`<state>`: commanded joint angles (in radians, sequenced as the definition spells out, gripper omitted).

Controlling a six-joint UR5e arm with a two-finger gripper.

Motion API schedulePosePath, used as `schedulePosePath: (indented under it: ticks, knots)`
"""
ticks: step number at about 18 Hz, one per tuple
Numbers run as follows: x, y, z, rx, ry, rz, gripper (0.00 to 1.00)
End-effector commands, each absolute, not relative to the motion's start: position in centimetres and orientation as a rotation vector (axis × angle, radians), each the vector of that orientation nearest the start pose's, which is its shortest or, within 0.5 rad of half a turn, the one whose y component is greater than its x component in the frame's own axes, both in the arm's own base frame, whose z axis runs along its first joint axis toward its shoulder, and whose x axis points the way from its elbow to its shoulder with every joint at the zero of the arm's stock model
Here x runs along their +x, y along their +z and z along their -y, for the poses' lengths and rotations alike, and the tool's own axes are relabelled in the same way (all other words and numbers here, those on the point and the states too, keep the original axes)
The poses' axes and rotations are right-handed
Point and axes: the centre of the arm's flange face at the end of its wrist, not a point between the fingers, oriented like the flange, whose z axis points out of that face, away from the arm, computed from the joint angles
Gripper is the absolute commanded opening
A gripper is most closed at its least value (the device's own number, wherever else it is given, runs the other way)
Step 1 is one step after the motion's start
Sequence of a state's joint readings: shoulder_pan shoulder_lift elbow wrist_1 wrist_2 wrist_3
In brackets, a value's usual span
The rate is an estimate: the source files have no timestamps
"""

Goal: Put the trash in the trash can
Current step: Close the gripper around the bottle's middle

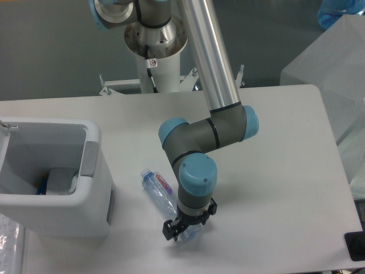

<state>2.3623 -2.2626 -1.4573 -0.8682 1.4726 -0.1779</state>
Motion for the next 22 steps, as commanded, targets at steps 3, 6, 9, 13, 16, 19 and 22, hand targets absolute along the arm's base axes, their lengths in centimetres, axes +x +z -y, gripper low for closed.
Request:
schedulePosePath:
  ticks: [3, 6, 9, 13, 16, 19, 22]
  knots:
    - [-40.52, 19.07, -60.13, -2.651, -0.082, 1.383, 0.79]
    - [-40.50, 18.56, -60.11, -2.658, -0.086, 1.385, 0.79]
    - [-40.48, 18.98, -60.09, -2.655, -0.083, 1.380, 0.73]
    - [-40.44, 18.91, -60.06, -2.657, -0.084, 1.379, 0.67]
    - [-40.32, 18.66, -59.94, -2.665, -0.086, 1.373, 0.66]
    - [-40.31, 19.10, -59.93, -2.662, -0.082, 1.366, 0.63]
    - [-40.13, 19.02, -59.90, -2.665, -0.083, 1.365, 0.60]
